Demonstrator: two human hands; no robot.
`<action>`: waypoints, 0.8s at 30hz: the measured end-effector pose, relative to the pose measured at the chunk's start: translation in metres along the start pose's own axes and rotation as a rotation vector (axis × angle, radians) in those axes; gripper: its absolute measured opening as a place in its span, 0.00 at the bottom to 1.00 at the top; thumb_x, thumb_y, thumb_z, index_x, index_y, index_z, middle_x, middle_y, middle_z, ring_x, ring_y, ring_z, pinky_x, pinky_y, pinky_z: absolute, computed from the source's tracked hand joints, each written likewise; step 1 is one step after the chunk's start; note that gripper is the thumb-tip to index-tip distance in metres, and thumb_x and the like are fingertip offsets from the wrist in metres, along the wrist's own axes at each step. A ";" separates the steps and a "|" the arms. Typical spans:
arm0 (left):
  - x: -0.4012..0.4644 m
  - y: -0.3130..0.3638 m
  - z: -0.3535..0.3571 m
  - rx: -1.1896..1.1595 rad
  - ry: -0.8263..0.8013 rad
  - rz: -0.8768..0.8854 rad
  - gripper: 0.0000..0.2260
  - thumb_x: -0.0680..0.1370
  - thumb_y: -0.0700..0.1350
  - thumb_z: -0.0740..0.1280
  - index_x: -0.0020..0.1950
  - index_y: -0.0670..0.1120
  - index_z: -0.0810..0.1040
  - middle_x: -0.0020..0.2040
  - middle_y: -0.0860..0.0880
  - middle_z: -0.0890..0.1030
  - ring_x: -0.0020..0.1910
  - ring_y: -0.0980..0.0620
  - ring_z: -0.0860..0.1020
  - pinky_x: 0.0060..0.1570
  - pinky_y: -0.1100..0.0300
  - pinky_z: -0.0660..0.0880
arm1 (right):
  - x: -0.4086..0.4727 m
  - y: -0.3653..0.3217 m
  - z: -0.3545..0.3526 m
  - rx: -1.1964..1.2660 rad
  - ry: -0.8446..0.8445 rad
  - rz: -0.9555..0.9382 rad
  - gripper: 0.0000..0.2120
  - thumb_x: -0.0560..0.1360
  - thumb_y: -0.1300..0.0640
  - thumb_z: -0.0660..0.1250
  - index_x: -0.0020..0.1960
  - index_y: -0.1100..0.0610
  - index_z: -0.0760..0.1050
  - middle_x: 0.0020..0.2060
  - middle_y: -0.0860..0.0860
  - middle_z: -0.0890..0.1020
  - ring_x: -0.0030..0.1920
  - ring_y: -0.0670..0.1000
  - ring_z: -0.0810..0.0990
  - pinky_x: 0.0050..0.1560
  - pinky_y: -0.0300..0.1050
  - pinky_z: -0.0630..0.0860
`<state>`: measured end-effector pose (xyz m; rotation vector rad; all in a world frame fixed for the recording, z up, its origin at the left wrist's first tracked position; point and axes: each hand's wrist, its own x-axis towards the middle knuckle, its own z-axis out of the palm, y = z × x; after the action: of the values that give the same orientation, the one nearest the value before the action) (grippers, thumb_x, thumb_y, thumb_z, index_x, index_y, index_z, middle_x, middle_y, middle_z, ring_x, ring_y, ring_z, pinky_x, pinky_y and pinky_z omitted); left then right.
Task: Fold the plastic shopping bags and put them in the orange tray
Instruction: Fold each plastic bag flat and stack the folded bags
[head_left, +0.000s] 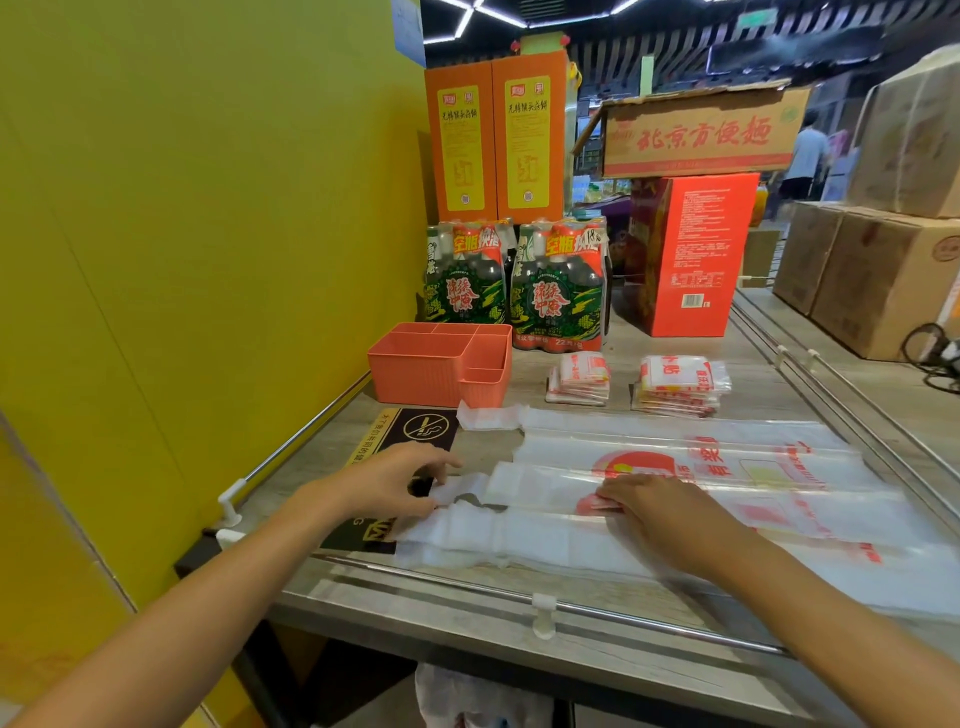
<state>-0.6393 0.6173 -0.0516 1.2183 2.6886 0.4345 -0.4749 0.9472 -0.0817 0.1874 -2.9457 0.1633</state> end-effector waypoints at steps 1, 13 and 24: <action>0.002 0.000 0.001 0.022 0.005 0.013 0.26 0.77 0.52 0.72 0.74 0.58 0.70 0.60 0.61 0.75 0.60 0.64 0.72 0.63 0.59 0.73 | 0.000 0.000 0.001 0.003 0.001 0.002 0.12 0.82 0.50 0.63 0.64 0.43 0.78 0.62 0.43 0.81 0.58 0.47 0.81 0.58 0.41 0.75; 0.023 0.004 0.016 0.048 0.458 0.065 0.15 0.79 0.36 0.66 0.63 0.49 0.82 0.65 0.54 0.79 0.66 0.55 0.73 0.66 0.53 0.73 | -0.001 0.002 0.002 0.012 -0.009 0.011 0.14 0.82 0.50 0.61 0.66 0.40 0.76 0.63 0.41 0.80 0.59 0.44 0.79 0.60 0.40 0.76; 0.051 0.067 0.028 -0.216 0.361 0.081 0.22 0.76 0.31 0.64 0.66 0.51 0.79 0.62 0.55 0.80 0.57 0.58 0.77 0.55 0.60 0.78 | -0.003 -0.002 -0.004 0.057 -0.005 0.030 0.14 0.83 0.52 0.60 0.66 0.40 0.77 0.64 0.43 0.80 0.59 0.44 0.79 0.55 0.34 0.71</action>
<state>-0.6182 0.7034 -0.0579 1.2932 2.7835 1.0174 -0.4708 0.9457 -0.0783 0.1519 -2.9523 0.2520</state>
